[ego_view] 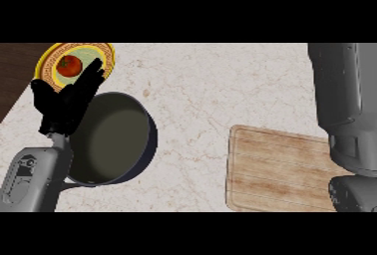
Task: Pick the sweet potato from the cutting board and place it in the basket
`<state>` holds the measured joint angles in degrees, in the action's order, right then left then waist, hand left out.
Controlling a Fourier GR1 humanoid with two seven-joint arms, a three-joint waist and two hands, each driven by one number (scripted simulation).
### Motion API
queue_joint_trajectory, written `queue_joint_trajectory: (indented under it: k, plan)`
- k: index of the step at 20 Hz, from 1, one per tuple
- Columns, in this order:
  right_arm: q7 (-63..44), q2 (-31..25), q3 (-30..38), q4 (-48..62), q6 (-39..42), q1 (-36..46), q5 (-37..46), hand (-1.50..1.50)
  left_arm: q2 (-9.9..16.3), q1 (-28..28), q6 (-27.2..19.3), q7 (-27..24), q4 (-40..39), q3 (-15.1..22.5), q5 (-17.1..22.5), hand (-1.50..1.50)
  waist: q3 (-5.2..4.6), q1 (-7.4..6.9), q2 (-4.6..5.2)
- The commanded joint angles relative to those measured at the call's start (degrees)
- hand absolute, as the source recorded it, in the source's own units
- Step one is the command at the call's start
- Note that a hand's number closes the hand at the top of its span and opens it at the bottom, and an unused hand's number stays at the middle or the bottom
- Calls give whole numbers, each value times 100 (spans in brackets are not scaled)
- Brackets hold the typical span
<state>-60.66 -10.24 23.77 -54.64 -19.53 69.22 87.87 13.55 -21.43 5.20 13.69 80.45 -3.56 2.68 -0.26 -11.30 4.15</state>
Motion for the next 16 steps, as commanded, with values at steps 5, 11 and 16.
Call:
queue_joint_trajectory:
  k: [5,11,16]
  plan:
    - [-952,-650,402,1045,-330,963,922,150,-54,40,-41,37,-202,1,-27,0,-11,80,7]
    - [-1074,-1073,629,1552,-438,1327,1480,150,-166,-40,-185,45,-208,16,-76,0,-3,136,8]
    - [-1363,-1431,773,2001,-214,1428,2066,150,-65,-22,-146,85,-192,-31,-84,0,-4,189,-16]
